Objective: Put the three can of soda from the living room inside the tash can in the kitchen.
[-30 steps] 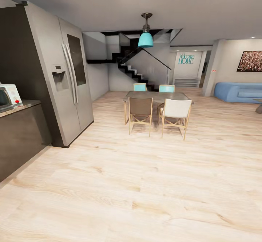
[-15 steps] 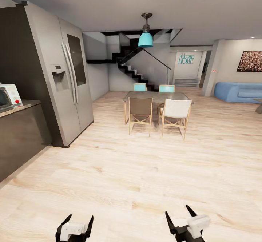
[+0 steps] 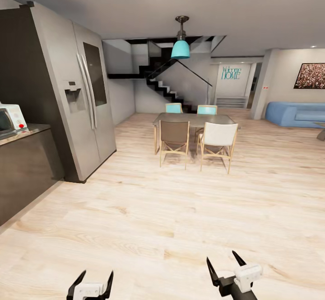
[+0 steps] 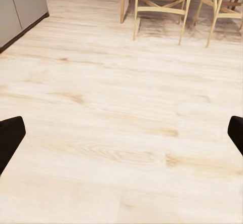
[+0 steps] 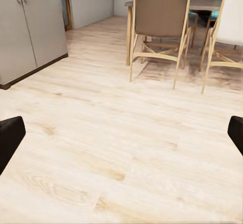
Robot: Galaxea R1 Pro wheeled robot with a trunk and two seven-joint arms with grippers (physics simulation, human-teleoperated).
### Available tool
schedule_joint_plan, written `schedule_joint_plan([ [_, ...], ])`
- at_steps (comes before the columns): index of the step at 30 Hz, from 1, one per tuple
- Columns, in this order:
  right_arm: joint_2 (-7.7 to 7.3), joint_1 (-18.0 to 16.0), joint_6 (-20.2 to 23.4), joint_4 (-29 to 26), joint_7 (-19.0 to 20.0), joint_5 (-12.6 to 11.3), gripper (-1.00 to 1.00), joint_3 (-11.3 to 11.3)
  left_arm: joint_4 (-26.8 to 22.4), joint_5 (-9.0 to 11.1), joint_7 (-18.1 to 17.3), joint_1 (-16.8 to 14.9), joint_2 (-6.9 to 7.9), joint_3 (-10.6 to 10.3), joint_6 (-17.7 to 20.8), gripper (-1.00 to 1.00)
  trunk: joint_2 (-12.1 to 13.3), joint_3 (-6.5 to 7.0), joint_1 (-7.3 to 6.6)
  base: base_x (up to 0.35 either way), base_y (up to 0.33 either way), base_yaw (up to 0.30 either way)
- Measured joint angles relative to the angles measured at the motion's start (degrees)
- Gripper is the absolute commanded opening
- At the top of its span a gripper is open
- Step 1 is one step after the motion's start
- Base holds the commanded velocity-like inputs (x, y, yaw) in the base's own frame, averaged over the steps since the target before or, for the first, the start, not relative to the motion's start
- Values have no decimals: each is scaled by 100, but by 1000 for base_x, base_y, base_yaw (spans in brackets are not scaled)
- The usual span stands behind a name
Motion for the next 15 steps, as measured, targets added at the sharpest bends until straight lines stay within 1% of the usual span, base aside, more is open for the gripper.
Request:
schedule_joint_plan([
  [7,-31,1,-12,228,-10,-34,100,-36,-37,14,0,8,-1,-27,-161,100,0,0,0,0,0,0],
  [9,-31,-4,-10,389,-14,-42,100,-44,-1,-1,-9,7,-1,-28,-175,100,0,0,0,0,0,0],
  [15,-2,-16,-9,569,-15,-16,100,-23,229,7,-7,6,0,-8,-190,100,0,0,0,0,0,0],
])
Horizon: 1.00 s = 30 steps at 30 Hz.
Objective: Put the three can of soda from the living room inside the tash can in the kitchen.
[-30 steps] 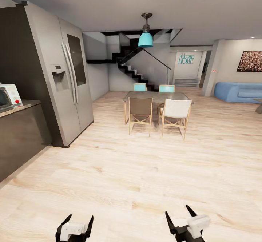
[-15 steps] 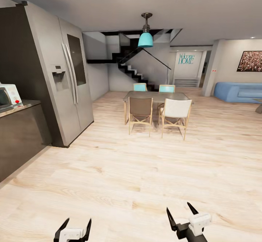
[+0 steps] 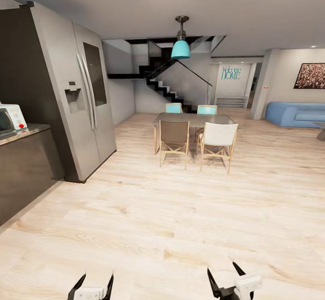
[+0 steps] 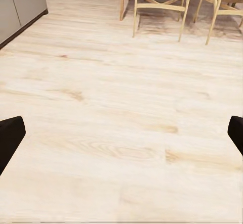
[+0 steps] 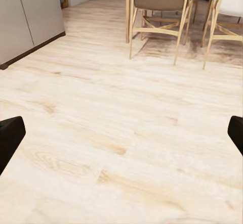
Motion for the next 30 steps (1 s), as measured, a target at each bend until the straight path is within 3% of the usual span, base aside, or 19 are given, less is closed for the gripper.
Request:
schedule_joint_plan([
  [17,-17,-11,-24,732,-22,-47,100,-43,277,10,-248,-4,15,33,5,100,0,0,0,0,0,0],
  [23,-9,-119,-45,1033,-113,-51,100,-274,78,4,-256,-3,9,39,10,100,0,0,0,0,0,0],
  [27,6,-164,-51,1066,-153,-22,100,-338,685,10,-257,-19,41,42,-15,100,0,0,0,0,0,0],
  [30,12,-177,-46,1077,-156,4,100,-334,748,-10,-251,-39,40,35,-29,100,0,0,0,0,0,0],
])
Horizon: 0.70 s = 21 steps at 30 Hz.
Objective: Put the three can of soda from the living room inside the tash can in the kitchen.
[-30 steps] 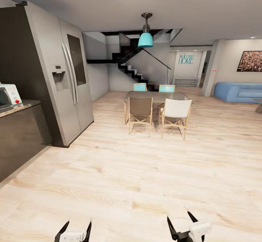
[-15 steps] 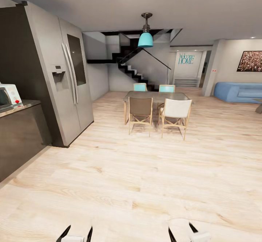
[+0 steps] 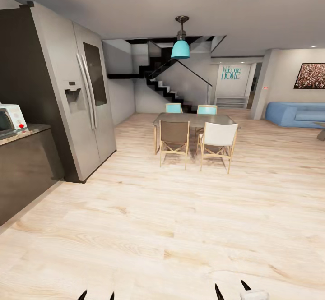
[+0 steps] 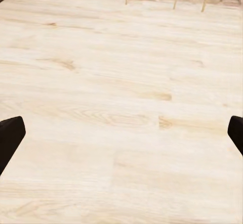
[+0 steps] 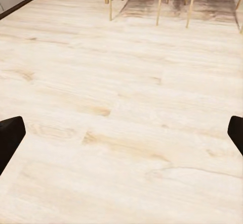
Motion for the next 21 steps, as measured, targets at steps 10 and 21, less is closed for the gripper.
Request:
schedule_joint_plan([
  [10,-30,-10,17,0,-17,-52,100,-212,-42,-13,24,-21,15,1,11,100,0,0,0,0,0,0],
  [21,15,-11,39,-7,0,-70,100,-270,150,-24,46,-38,17,-10,23,100,0,0,0,66,0,-63],
])
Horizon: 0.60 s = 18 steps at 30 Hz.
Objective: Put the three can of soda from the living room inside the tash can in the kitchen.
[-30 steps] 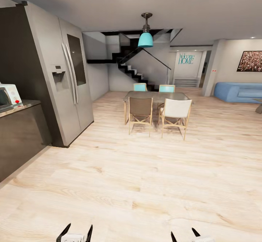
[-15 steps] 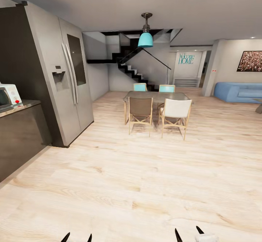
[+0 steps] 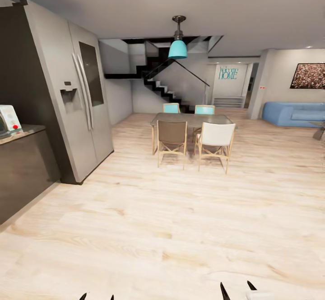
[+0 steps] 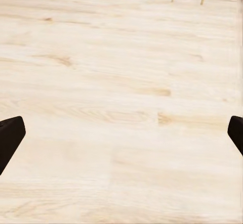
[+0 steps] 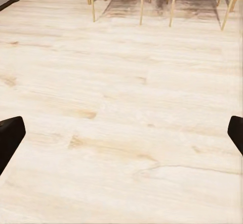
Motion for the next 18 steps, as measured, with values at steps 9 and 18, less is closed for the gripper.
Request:
schedule_joint_plan([
  [9,-3,0,-2,0,1,0,100,-3,90,-1,-5,-2,-1,-6,0,100,0,0,0,120,0,-231],
  [18,-4,-3,-2,2,-10,6,100,1,128,-8,-19,-2,4,-17,6,100,0,0,0,159,-9,-251],
])
